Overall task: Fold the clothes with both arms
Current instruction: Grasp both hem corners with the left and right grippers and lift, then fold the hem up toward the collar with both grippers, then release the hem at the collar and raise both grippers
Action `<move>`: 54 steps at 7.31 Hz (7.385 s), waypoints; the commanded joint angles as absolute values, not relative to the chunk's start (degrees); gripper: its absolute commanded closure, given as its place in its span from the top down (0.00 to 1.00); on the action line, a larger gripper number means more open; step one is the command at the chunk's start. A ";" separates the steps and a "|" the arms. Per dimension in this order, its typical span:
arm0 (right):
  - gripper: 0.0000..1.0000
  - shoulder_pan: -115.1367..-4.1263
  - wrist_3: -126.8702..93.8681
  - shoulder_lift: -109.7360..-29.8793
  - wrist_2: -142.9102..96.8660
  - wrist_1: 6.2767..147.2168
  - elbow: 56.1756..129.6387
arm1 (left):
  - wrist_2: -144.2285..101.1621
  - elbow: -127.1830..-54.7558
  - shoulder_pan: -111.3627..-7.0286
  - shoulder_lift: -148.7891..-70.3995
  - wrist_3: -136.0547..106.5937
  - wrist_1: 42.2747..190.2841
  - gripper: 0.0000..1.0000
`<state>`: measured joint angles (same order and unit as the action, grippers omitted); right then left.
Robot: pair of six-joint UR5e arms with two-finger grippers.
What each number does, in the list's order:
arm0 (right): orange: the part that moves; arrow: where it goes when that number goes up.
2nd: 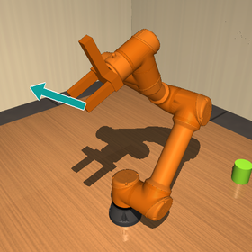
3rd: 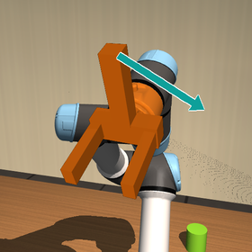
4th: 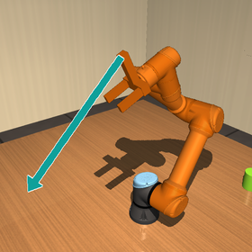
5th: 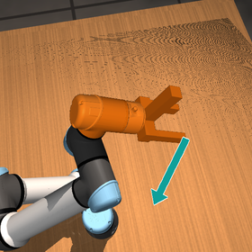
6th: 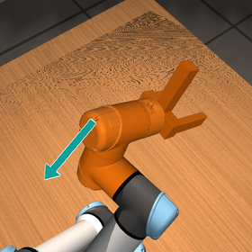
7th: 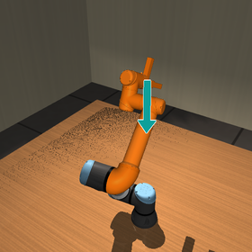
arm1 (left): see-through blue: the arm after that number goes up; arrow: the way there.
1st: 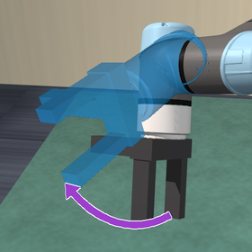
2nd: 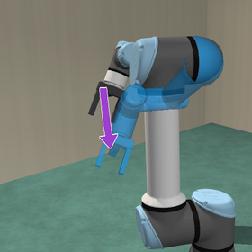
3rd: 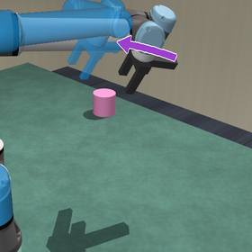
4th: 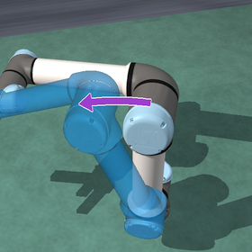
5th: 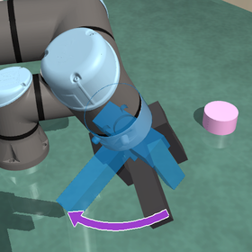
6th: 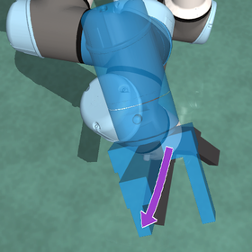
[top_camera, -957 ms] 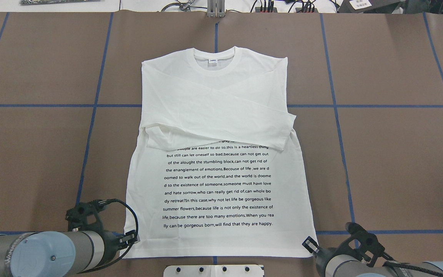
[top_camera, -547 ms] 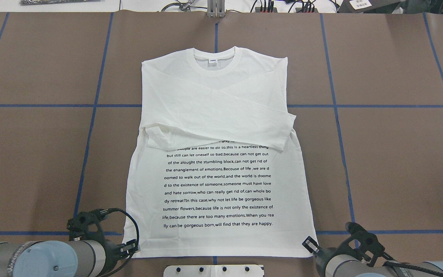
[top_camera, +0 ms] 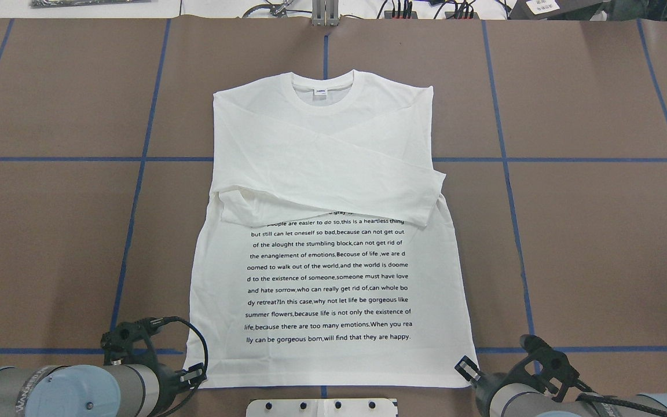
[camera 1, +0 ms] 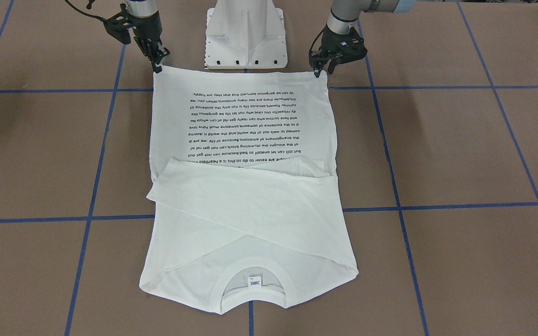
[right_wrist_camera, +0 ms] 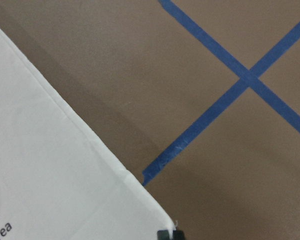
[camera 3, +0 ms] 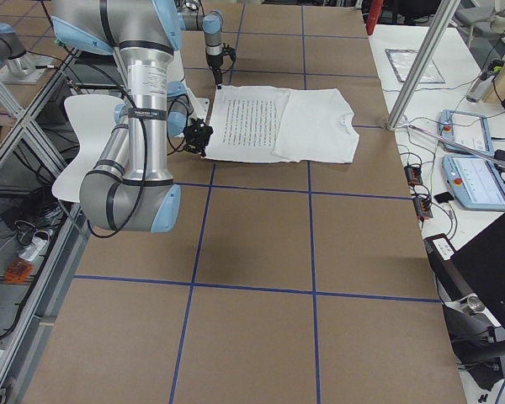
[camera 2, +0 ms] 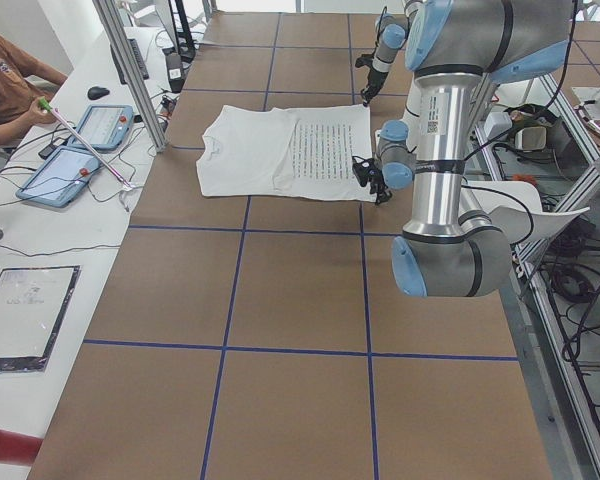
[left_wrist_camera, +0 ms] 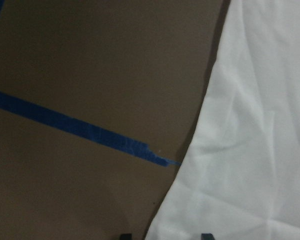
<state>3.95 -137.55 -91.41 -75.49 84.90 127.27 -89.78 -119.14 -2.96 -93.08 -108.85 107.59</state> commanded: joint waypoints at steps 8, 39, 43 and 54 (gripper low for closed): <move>0.00 3.78 -137.55 -92.46 -75.41 87.52 134.01 | -90.35 -132.59 -3.08 -91.32 -114.43 106.70 0.00; 0.00 -48.34 -96.15 -42.63 -100.37 70.67 60.21 | -97.82 -68.29 -46.14 -126.74 -82.09 136.23 0.00; 0.00 -48.25 -96.06 -42.63 -100.37 70.66 60.12 | -97.65 -64.78 -46.14 -127.88 -81.83 139.12 0.00; 0.67 -44.76 -102.55 -55.41 -101.16 72.94 83.69 | -96.77 -63.98 -48.43 -128.67 -79.45 142.03 0.44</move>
